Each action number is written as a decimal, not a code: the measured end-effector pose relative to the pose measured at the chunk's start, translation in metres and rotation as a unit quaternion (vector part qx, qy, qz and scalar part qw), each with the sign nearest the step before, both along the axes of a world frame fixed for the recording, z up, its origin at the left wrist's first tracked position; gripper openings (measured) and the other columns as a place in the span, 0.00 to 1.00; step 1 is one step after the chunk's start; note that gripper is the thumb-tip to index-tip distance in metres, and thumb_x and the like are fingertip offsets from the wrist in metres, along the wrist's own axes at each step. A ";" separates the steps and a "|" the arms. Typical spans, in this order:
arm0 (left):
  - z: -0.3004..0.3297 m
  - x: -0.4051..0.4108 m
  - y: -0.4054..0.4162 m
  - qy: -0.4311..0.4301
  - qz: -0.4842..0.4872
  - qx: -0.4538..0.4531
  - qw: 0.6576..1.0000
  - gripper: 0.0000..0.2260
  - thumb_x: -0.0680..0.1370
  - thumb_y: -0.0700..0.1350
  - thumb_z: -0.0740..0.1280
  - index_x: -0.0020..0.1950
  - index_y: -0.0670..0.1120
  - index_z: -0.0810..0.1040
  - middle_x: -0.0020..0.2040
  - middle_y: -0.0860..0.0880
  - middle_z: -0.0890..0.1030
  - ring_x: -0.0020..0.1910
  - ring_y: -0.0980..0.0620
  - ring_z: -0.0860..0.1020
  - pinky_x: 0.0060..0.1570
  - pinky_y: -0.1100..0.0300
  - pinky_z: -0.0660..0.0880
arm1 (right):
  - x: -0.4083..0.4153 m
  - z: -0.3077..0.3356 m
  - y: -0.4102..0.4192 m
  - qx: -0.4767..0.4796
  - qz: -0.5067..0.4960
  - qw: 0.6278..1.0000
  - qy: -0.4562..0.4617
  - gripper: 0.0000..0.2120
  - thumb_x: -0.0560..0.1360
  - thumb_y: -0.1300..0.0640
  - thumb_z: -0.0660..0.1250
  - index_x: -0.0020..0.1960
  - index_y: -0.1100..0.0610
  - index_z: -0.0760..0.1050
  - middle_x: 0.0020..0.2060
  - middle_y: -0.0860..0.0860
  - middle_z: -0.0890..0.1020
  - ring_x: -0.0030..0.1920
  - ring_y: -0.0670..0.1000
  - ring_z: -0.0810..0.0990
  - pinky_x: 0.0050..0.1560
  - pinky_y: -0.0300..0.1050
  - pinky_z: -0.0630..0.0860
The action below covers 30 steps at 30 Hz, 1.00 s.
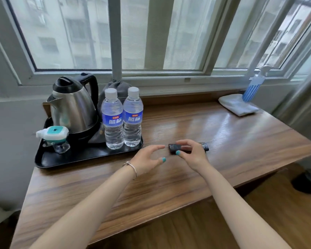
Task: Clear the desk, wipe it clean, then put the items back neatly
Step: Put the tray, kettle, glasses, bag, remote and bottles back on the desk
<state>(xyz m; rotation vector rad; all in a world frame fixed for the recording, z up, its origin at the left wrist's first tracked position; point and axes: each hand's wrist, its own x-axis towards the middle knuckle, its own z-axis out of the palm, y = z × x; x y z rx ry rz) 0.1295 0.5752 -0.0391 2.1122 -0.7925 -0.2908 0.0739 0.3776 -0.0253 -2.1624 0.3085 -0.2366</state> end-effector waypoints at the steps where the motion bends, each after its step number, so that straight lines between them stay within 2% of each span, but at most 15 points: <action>1: 0.000 0.003 -0.012 0.001 0.005 0.002 1.000 0.23 0.77 0.46 0.69 0.71 0.49 0.71 0.68 0.53 0.73 0.68 0.57 0.70 0.65 0.68 0.63 | 0.001 -0.003 -0.014 -0.016 -0.005 1.000 0.004 0.16 0.72 0.65 0.74 0.56 0.51 0.80 0.54 0.50 0.82 0.55 0.49 0.79 0.61 0.46 0.76; 3: -0.002 0.008 -0.036 -0.003 0.019 0.010 1.000 0.23 0.76 0.45 0.69 0.71 0.48 0.70 0.69 0.51 0.73 0.69 0.55 0.69 0.68 0.64 0.63 | 0.003 -0.008 -0.040 -0.050 -0.014 0.999 0.010 0.16 0.72 0.65 0.74 0.57 0.53 0.80 0.54 0.51 0.82 0.56 0.50 0.79 0.61 0.44 0.74; 7: -0.010 0.021 -0.072 0.000 0.046 0.033 0.998 0.24 0.75 0.42 0.71 0.71 0.43 0.70 0.69 0.46 0.73 0.69 0.50 0.70 0.67 0.64 0.61 | 0.007 -0.017 -0.081 -0.103 -0.011 0.995 0.012 0.19 0.69 0.66 0.75 0.59 0.57 0.81 0.55 0.53 0.82 0.57 0.50 0.78 0.58 0.36 0.68; 10: -0.019 0.024 -0.085 0.011 0.072 0.036 0.997 0.26 0.74 0.41 0.72 0.71 0.43 0.70 0.68 0.45 0.73 0.69 0.48 0.70 0.69 0.62 0.62 | 0.013 -0.024 -0.101 -0.117 0.008 0.993 0.017 0.23 0.68 0.67 0.76 0.62 0.59 0.80 0.59 0.53 0.81 0.59 0.48 0.75 0.61 0.33 0.64; 13: -0.028 0.025 -0.091 0.009 0.102 0.049 0.994 0.27 0.74 0.41 0.72 0.71 0.43 0.70 0.68 0.46 0.73 0.69 0.49 0.69 0.68 0.62 0.62 | 0.019 -0.031 -0.113 -0.118 0.021 0.993 0.024 0.26 0.67 0.66 0.77 0.64 0.60 0.78 0.63 0.55 0.79 0.66 0.53 0.74 0.67 0.36 0.62; 15: -0.031 0.025 -0.093 0.000 0.117 0.056 0.992 0.26 0.74 0.41 0.72 0.71 0.44 0.71 0.67 0.47 0.74 0.68 0.49 0.70 0.67 0.62 0.62 | 0.022 -0.034 -0.117 -0.105 0.032 0.994 0.031 0.26 0.68 0.66 0.77 0.65 0.60 0.78 0.65 0.55 0.78 0.68 0.53 0.73 0.68 0.35 0.61; 17: -0.033 0.027 -0.095 -0.011 0.131 0.054 0.990 0.24 0.74 0.41 0.72 0.69 0.44 0.73 0.66 0.47 0.76 0.67 0.49 0.71 0.68 0.58 0.63 | 0.025 -0.035 -0.119 -0.101 0.045 0.993 0.038 0.26 0.68 0.66 0.77 0.65 0.59 0.78 0.63 0.54 0.79 0.66 0.52 0.74 0.67 0.35 0.63; 21: -0.036 0.030 -0.097 -0.038 0.136 0.059 0.988 0.20 0.73 0.41 0.73 0.64 0.44 0.77 0.62 0.47 0.78 0.63 0.47 0.74 0.67 0.52 0.67 | 0.028 -0.038 -0.121 -0.104 0.048 0.993 0.037 0.25 0.67 0.64 0.78 0.63 0.56 0.79 0.59 0.53 0.81 0.62 0.53 0.76 0.67 0.44 0.69; 25: -0.037 0.029 -0.098 -0.071 0.133 0.074 0.986 0.19 0.74 0.40 0.72 0.64 0.43 0.77 0.62 0.47 0.78 0.62 0.47 0.73 0.66 0.56 0.66 | 0.028 -0.037 -0.121 -0.115 0.052 0.991 0.037 0.23 0.67 0.64 0.78 0.61 0.57 0.80 0.58 0.53 0.81 0.60 0.53 0.76 0.65 0.43 0.69; 30: -0.032 0.022 -0.084 -0.113 0.153 0.053 0.980 0.18 0.73 0.37 0.71 0.63 0.42 0.78 0.61 0.47 0.79 0.61 0.46 0.73 0.60 0.68 0.59 | 0.029 -0.029 -0.107 -0.116 0.066 0.990 0.043 0.22 0.67 0.64 0.77 0.61 0.55 0.80 0.57 0.51 0.81 0.61 0.53 0.75 0.64 0.43 0.68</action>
